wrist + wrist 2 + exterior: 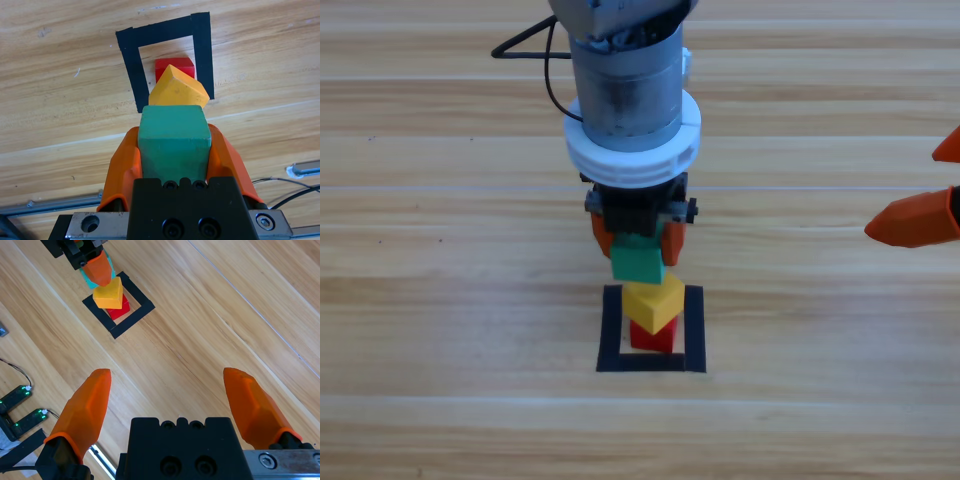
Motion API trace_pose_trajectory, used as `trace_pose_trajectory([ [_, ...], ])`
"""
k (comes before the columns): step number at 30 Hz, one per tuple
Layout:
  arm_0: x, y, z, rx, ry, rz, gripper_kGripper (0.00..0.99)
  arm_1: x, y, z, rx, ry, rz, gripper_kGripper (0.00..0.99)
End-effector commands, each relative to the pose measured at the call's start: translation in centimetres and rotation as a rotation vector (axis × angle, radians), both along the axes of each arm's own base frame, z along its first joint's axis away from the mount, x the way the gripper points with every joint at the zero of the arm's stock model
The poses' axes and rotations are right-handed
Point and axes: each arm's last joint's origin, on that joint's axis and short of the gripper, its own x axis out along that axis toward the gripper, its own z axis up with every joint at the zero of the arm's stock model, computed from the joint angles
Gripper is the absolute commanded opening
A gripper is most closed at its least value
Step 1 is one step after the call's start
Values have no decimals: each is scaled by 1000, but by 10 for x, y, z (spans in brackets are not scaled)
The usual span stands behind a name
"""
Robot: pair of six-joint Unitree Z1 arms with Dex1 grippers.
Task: Stack the blocks in the rectangular block: red at the bottom, yellow in the middle, green on top
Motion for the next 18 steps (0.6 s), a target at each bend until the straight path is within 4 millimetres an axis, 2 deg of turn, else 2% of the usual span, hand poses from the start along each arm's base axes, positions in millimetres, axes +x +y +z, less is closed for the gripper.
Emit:
trace_pose_trajectory([
  [1,-2,-12,-30,64,48,16,0,6,-3,-12,-29,49,-30,990],
  [11,2,-20,-42,75,53,30,0,6,-3,-12,-28,50,-32,990],
  [18,2,-23,-41,67,47,27,0,6,-3,-12,-28,50,-32,990],
])
